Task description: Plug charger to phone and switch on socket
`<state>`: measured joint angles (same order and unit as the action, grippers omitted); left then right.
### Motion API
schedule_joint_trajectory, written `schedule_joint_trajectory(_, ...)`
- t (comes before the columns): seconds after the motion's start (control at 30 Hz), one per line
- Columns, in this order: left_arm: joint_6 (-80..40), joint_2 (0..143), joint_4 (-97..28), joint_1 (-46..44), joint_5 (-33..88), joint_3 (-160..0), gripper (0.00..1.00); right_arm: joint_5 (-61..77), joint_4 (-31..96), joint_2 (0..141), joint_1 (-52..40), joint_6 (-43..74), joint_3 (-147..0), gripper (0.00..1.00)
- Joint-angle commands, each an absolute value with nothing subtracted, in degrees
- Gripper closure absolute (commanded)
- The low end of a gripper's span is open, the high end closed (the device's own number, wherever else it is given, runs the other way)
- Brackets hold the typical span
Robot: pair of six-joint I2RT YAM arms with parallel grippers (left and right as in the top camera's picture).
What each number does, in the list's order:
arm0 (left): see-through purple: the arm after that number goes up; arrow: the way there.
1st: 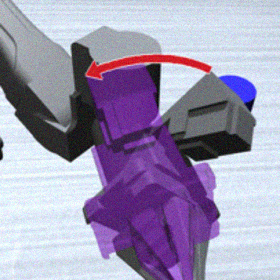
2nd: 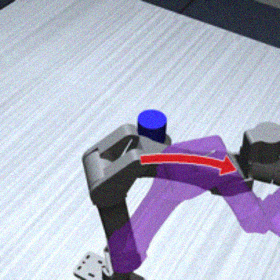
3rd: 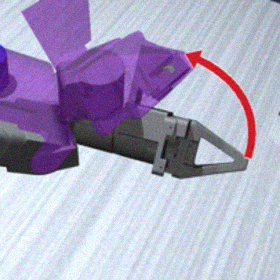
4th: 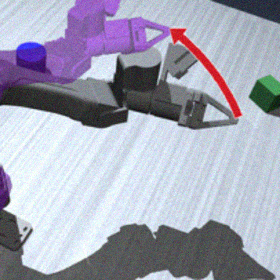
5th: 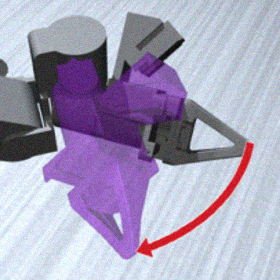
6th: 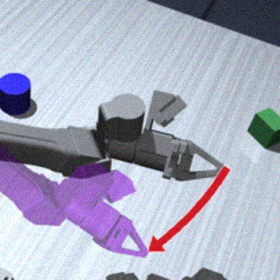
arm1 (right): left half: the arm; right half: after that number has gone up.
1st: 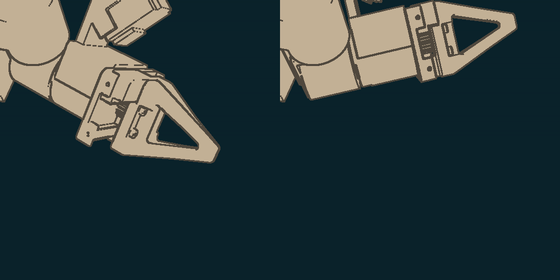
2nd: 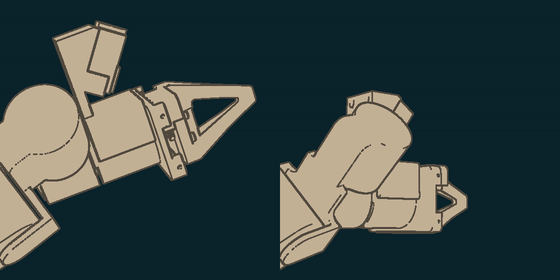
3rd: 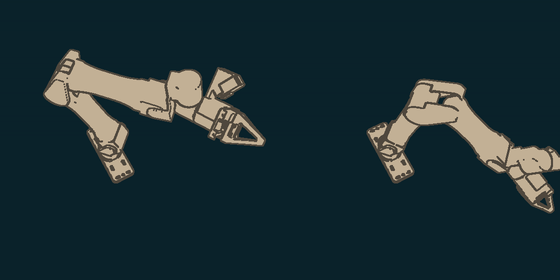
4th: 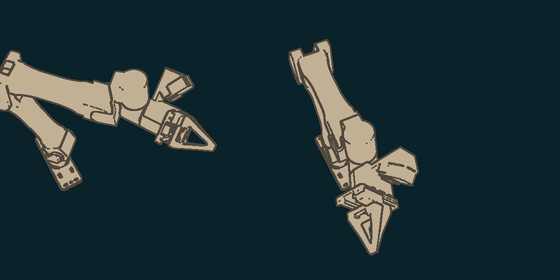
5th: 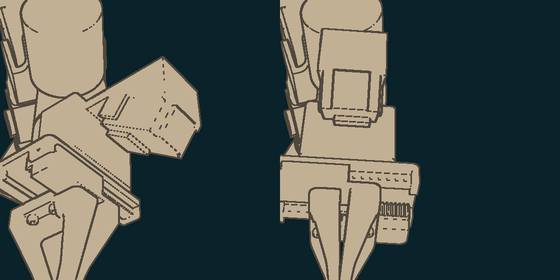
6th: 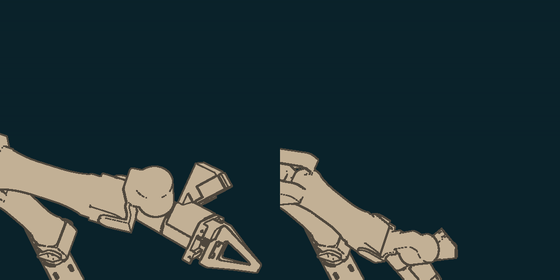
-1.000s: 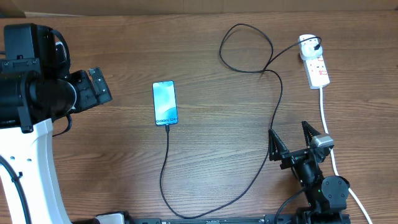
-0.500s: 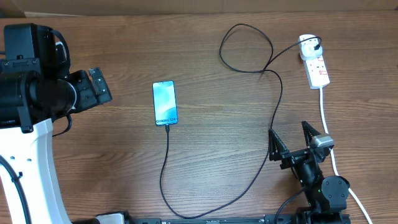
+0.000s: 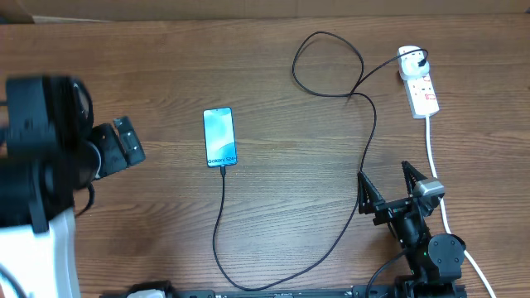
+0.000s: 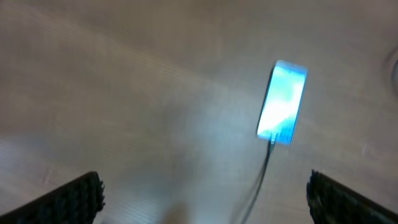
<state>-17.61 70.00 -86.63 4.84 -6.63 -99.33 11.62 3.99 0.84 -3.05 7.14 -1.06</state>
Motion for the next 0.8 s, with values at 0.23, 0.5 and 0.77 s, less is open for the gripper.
schedule_joint_trajectory(0.23,-0.73,44.25,-42.83,4.86,8.64,-62.74,0.01,11.64,3.70,0.16,-3.25,7.42,-0.45,0.00)
schedule_joint_trajectory(0.5,1.74,29.02,-12.97,4.84,15.16,-35.90,0.01,11.64,3.70,0.16,-3.25,7.42,-0.45,0.00)
schedule_joint_trajectory(0.77,5.06,17.21,3.81,4.84,14.17,-16.67,0.01,11.64,3.70,0.16,-3.25,7.42,-0.45,0.00)
